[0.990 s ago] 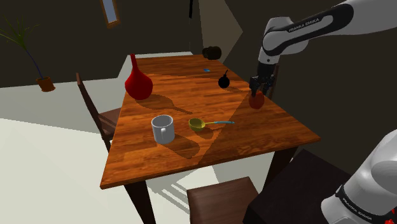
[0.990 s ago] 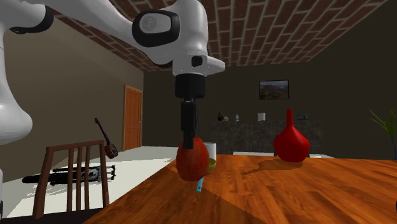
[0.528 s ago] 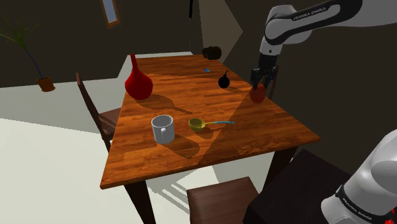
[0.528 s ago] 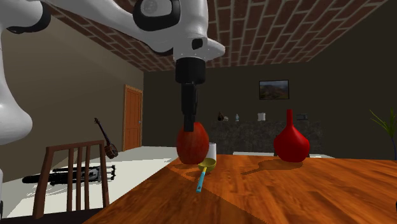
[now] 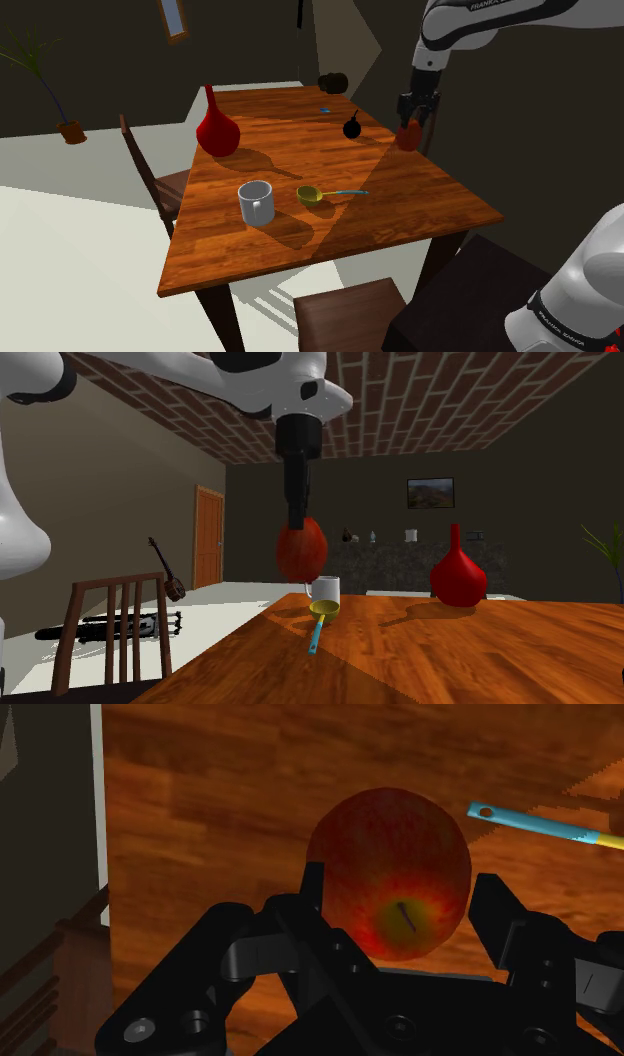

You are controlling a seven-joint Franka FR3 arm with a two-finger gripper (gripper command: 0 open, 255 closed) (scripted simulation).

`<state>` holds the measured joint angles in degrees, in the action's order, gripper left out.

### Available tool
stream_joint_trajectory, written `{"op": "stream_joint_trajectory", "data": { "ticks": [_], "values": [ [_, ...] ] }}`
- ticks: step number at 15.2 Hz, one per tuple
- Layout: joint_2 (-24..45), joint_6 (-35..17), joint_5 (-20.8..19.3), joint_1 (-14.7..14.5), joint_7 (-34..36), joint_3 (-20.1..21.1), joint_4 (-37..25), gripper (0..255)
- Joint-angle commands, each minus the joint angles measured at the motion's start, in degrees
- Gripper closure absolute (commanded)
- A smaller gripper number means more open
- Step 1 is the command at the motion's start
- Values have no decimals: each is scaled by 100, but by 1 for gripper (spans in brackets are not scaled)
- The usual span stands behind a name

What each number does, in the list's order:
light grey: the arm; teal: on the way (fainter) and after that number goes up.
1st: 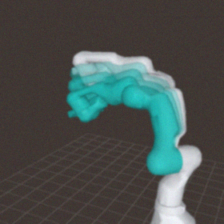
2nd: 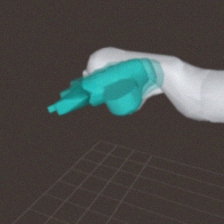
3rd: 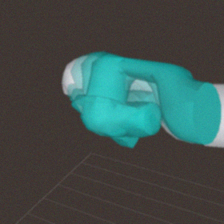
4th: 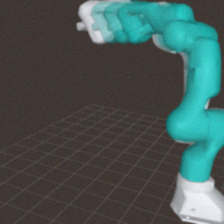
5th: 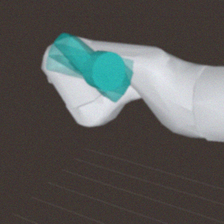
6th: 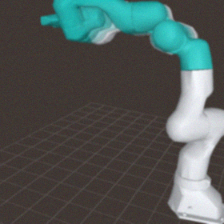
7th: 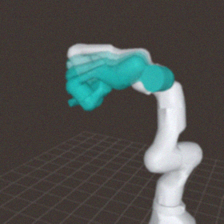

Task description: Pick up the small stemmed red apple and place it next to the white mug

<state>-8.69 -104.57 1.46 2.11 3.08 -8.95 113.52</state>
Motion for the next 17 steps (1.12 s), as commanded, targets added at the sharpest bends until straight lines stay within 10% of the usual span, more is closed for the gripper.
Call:
{"op": "stream_joint_trajectory", "data": {
  "ticks": [1,17],
  "values": [
    [-8,106,-1,-5,14,7,-97,255],
    [140,1,187,-956,2210,1312,-237,255]
  ]
}}
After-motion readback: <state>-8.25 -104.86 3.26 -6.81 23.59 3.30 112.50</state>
